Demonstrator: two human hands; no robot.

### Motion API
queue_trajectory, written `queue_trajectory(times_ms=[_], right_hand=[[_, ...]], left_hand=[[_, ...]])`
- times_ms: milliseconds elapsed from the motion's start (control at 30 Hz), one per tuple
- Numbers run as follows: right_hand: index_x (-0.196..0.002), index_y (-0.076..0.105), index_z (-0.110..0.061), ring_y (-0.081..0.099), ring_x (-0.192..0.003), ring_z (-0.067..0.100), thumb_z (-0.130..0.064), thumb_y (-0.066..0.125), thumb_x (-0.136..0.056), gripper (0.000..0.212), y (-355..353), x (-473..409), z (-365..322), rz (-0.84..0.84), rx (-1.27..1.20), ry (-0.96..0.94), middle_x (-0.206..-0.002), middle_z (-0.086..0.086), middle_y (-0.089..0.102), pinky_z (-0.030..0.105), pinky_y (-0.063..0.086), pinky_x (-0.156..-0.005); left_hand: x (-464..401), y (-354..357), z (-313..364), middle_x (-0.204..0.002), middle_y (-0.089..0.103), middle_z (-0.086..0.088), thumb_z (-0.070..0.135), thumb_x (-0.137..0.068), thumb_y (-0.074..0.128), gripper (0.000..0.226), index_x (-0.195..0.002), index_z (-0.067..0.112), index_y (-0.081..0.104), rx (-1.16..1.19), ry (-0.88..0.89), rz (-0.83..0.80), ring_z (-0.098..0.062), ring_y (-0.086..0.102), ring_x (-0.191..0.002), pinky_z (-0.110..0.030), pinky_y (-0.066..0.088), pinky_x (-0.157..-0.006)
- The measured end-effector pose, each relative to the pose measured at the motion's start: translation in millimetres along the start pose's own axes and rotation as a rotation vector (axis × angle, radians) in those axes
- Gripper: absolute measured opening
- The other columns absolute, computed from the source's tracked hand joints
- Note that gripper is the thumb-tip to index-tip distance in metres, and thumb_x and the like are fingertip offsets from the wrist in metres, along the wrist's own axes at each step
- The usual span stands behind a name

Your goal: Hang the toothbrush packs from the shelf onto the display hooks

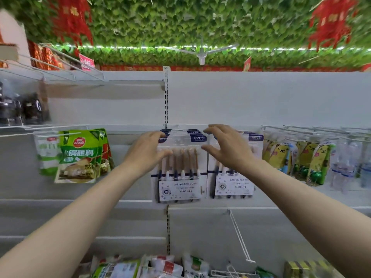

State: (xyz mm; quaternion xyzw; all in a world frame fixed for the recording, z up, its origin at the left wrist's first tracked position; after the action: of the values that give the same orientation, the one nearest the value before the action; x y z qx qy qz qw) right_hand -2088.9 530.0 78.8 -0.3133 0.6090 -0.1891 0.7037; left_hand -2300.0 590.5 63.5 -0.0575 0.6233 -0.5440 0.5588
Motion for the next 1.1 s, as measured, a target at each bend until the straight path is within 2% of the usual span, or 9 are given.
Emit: queue_trajectory(times_ms=[167,333,500,633,800,967,1100], right_hand=[[-0.142,0.05,-0.02,0.044,-0.137,0.022,-0.052,0.063,-0.092,0.061,29,-29,-6,-0.151,0.008,-0.021,-0.147,0.001,0.051,0.035,0.034,-0.112],[-0.147,0.044,-0.021,0.043,-0.138,0.02,-0.053,0.068,-0.088,0.072,54,-48,-5,-0.241,-0.064,-0.033,-0.149,-0.001,0.049,0.033,0.033,-0.112],[-0.146,0.044,-0.023,0.051,-0.127,0.022,-0.061,0.068,-0.083,0.078,70,-58,-5,-0.24,0.009,-0.103,-0.141,-0.002,0.056,0.032,0.033,-0.103],[-0.143,0.047,-0.024,0.053,-0.126,0.019,-0.066,0.067,-0.081,0.078,77,-59,-4,-0.234,0.018,-0.14,-0.138,-0.003,0.059,0.031,0.031,-0.104],[-0.14,0.049,-0.025,0.055,-0.121,0.022,-0.068,0.065,-0.08,0.075,86,-64,1,-0.211,0.036,-0.15,-0.134,-0.003,0.061,0.033,0.036,-0.101],[-0.14,0.049,-0.027,0.055,-0.122,0.022,-0.072,0.063,-0.079,0.077,96,-68,4,-0.21,0.048,-0.143,-0.133,-0.003,0.061,0.036,0.039,-0.101],[-0.141,0.047,-0.028,0.053,-0.124,0.019,-0.071,0.062,-0.08,0.076,95,-69,3,-0.242,0.05,-0.133,-0.135,-0.006,0.058,0.034,0.042,-0.095]], left_hand=[[-34,15,-15,-0.151,0.044,-0.002,0.053,-0.083,0.07,0.083,-0.149,0.017,0.036,-0.064,-0.009,-0.101,-0.021,0.04,-0.139,-0.044,0.036,-0.114],[-56,33,-16,-0.148,0.049,0.002,0.06,-0.069,0.078,0.096,-0.148,0.022,0.04,-0.027,0.03,-0.204,-0.021,0.047,-0.133,-0.042,0.041,-0.109],[-68,44,-20,-0.143,0.052,0.006,0.06,-0.066,0.081,0.092,-0.143,0.025,0.045,-0.061,0.077,-0.233,-0.016,0.049,-0.129,-0.037,0.043,-0.105],[-69,51,-26,-0.147,0.048,0.008,0.063,-0.062,0.08,0.098,-0.146,0.03,0.041,-0.115,0.115,-0.243,-0.014,0.044,-0.134,-0.039,0.039,-0.111],[-75,55,-32,-0.147,0.048,0.011,0.062,-0.064,0.081,0.096,-0.146,0.033,0.041,-0.112,0.104,-0.22,-0.015,0.046,-0.134,-0.041,0.042,-0.108],[-77,60,-33,-0.147,0.047,0.009,0.06,-0.067,0.079,0.094,-0.147,0.031,0.039,-0.147,0.122,-0.187,-0.016,0.043,-0.135,-0.036,0.037,-0.111],[-81,61,-33,-0.146,0.047,0.011,0.066,-0.066,0.076,0.095,-0.147,0.032,0.038,-0.164,0.167,-0.201,-0.012,0.044,-0.133,-0.035,0.038,-0.11]])
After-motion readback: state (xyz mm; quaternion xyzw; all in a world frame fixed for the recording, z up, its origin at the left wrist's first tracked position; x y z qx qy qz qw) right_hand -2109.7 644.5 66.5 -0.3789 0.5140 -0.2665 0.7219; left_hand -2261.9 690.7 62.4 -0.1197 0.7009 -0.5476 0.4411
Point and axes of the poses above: each hand's wrist, its own x-axis away from the middle knuckle, its own y-axis out of the palm, z = x × y, the point moved 7 cm from there along -x, towards the middle knuckle
